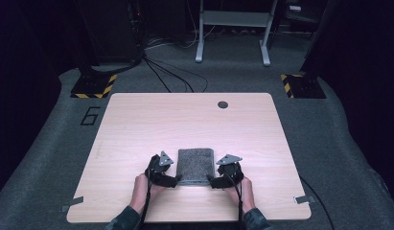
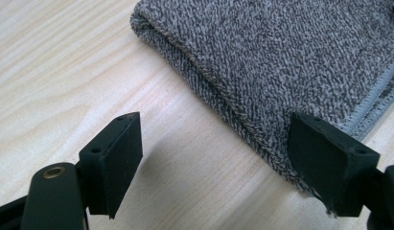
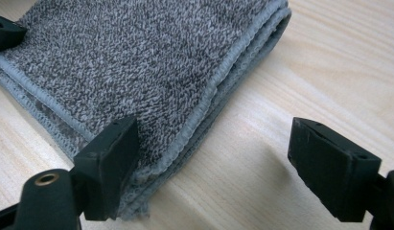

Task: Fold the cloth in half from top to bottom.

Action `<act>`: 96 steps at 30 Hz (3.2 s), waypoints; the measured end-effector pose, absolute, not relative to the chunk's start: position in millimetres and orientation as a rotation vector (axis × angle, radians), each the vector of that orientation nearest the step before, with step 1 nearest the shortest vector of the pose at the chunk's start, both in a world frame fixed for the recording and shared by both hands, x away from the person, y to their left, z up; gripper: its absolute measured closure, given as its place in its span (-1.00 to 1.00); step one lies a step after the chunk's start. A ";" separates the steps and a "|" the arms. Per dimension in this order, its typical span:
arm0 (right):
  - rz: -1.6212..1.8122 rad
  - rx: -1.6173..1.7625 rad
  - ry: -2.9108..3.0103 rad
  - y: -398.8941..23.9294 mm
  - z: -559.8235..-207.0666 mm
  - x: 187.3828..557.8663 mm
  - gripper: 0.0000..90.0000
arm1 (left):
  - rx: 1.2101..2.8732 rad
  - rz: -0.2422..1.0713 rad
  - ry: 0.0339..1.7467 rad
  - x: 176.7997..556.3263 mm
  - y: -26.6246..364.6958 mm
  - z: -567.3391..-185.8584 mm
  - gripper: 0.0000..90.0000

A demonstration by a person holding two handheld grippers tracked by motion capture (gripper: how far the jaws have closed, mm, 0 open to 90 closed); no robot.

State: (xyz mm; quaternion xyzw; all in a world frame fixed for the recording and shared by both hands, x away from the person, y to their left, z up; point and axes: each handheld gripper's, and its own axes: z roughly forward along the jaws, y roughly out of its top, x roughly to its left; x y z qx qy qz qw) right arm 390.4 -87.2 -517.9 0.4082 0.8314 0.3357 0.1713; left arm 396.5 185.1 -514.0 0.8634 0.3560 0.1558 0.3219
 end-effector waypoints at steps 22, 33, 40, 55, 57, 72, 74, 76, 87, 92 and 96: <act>0.910 1.260 2.315 -79.5 -510.0 444.3 -0.62 | 2.237 0.401 1.092 452.3 182.7 -513.6 -0.75; 0.962 1.274 2.286 -92.4 -496.5 434.9 -0.67 | 2.191 0.394 1.098 441.0 196.4 -497.5 -0.90; 1.002 1.262 2.244 -114.9 -480.0 420.7 -0.70 | 2.164 0.437 1.101 425.9 218.7 -481.0 -0.93; 0.953 1.399 2.085 -193.8 -483.6 389.7 -0.72 | 2.112 0.537 1.194 393.0 276.2 -479.7 -0.92; 0.947 1.433 2.056 -204.3 -487.7 386.2 -0.72 | 2.107 0.538 1.242 387.6 289.0 -489.7 -0.92; 0.877 1.612 1.927 -259.1 -519.9 357.1 -0.71 | 2.027 0.565 1.414 365.9 339.8 -516.5 -0.93; 0.875 1.609 1.920 -258.5 -522.0 355.1 -0.72 | 2.012 0.579 1.437 362.8 344.7 -521.2 -0.93; 0.866 1.597 1.923 -256.7 -524.5 354.3 -0.74 | 2.010 0.577 1.449 361.9 346.4 -524.0 -0.93; 0.827 1.601 1.923 -254.1 -529.1 356.2 -0.92 | 1.975 0.594 1.454 361.3 347.7 -529.7 -1.00; 0.828 1.595 1.927 -254.6 -529.6 355.8 -0.94 | 1.944 0.618 1.447 359.5 347.9 -532.2 -1.00; 0.819 1.620 1.910 -253.0 -529.9 357.0 -0.99 | 1.939 0.618 1.462 359.8 347.0 -532.1 -1.00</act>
